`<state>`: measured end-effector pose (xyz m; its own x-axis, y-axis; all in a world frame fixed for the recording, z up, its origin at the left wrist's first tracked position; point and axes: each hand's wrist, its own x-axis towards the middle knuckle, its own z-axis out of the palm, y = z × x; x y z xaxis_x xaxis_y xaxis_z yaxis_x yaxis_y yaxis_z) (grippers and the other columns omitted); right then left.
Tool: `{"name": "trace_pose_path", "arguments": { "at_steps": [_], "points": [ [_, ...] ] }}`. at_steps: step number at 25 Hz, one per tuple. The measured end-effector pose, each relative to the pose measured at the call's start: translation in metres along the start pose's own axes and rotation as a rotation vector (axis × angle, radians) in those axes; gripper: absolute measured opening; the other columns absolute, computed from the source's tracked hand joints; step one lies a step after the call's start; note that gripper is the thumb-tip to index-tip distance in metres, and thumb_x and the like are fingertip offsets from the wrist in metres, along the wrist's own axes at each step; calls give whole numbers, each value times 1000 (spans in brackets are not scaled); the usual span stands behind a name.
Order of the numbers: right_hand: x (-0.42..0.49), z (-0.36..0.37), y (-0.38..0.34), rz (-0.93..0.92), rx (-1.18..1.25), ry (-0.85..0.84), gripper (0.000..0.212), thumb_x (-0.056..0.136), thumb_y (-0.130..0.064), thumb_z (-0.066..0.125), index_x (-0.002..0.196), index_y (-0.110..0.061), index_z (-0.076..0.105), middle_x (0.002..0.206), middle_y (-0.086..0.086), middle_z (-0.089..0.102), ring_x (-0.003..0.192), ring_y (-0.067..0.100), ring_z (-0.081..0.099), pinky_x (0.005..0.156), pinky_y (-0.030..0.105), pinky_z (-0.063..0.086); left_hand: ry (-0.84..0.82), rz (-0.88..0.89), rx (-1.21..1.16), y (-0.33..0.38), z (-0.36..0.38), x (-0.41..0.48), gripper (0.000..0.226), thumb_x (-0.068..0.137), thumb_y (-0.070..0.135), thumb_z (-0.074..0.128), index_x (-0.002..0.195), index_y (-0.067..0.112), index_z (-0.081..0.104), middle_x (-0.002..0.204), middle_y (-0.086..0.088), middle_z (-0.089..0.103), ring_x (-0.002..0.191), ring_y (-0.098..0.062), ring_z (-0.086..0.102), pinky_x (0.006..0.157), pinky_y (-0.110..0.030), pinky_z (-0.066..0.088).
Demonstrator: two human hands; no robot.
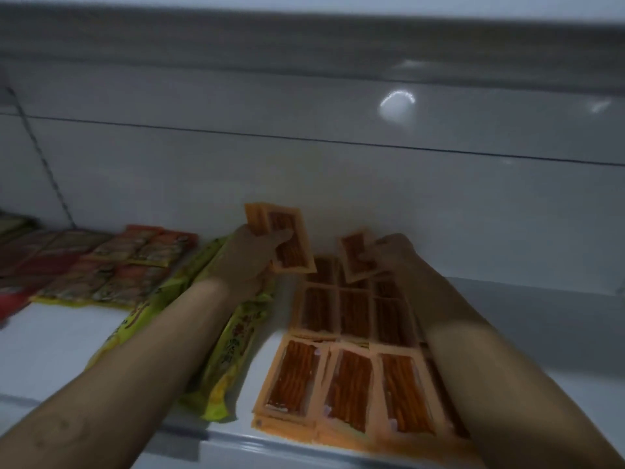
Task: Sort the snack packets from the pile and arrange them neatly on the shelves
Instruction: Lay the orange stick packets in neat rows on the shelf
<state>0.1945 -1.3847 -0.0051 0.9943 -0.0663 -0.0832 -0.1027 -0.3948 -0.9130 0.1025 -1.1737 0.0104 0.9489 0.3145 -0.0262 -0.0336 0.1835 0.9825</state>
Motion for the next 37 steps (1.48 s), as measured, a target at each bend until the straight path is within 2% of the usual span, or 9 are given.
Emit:
{"name": "trace_pose_path", "arguments": {
  "at_steps": [5, 9, 16, 18, 21, 25, 30, 33, 37],
  "points": [
    [24, 21, 16, -4, -113, -61, 20, 71, -5, 83, 71, -2, 63, 92, 24, 69, 84, 40, 69, 74, 55, 58, 11, 18, 72, -9, 12, -1, 11, 89, 7, 67, 99, 1, 70, 105, -23, 71, 90, -33, 70, 84, -50, 58],
    [23, 24, 16, -107, -542, -11, 39, 79, -27, 75, 106, -1, 65, 109, 15, 66, 104, 31, 63, 71, 29, 45, -3, 28, 82, -11, 14, 0, 20, 90, 4, 66, 108, -5, 68, 107, -26, 69, 96, -38, 68, 82, -48, 58],
    [5, 21, 5, -107, -901, -12, 34, 89, -38, 60, 110, -11, 62, 107, 8, 61, 104, 27, 60, 76, 30, 42, -35, 7, 113, -11, 2, 9, 22, 88, 8, 71, 106, -4, 70, 103, -23, 72, 94, -37, 70, 84, -51, 58],
    [-1, 27, -14, -200, -681, 41, 38, 92, -46, 58, 102, -9, 65, 108, 11, 66, 105, 30, 62, 79, 32, 45, -51, -15, 59, -10, 0, 12, 20, 86, 7, 72, 104, -3, 71, 102, -23, 72, 93, -37, 70, 83, -50, 58],
    [-18, 46, -49, -220, -106, -235, 38, 84, -46, 71, 95, -10, 65, 93, 12, 71, 78, 25, 70, 65, 32, 54, -49, -2, -37, -4, -3, 17, 18, 83, 6, 75, 100, -1, 71, 98, -19, 73, 86, -33, 72, 78, -47, 60],
    [-30, 62, -66, -301, -2, -273, 30, 76, -16, 83, 99, -6, 65, 77, 6, 67, 64, 16, 64, 54, 23, 51, -56, -61, -85, 6, -12, 21, 10, 86, 11, 73, 88, 2, 70, 79, -14, 71, 65, -24, 69, 60, -36, 60],
    [-24, 71, -54, -95, 364, -296, 19, 83, 1, 71, 98, 2, 60, 78, 11, 64, 51, 8, 66, 44, 19, 50, -49, -168, -83, 11, -29, 22, 10, 88, -2, 64, 79, -5, 66, 65, -16, 66, 51, -24, 64, 44, -29, 54],
    [-19, 75, -55, -66, 420, -318, 19, 85, -1, 70, 100, 3, 59, 81, 12, 66, 55, 12, 68, 46, 23, 52, -41, -133, -36, 14, -32, 27, 13, 87, 0, 67, 75, -4, 67, 62, -15, 67, 58, -30, 66, 49, -32, 57],
    [3, 74, -32, -83, 115, -34, 19, 77, -11, 80, 77, -6, 62, 77, 11, 65, 63, 21, 65, 57, 38, 58, 30, -47, 22, 17, -38, 35, 9, 85, -1, 69, 80, -1, 62, 55, -9, 68, 65, -34, 70, 64, -47, 61]
  ]
}}
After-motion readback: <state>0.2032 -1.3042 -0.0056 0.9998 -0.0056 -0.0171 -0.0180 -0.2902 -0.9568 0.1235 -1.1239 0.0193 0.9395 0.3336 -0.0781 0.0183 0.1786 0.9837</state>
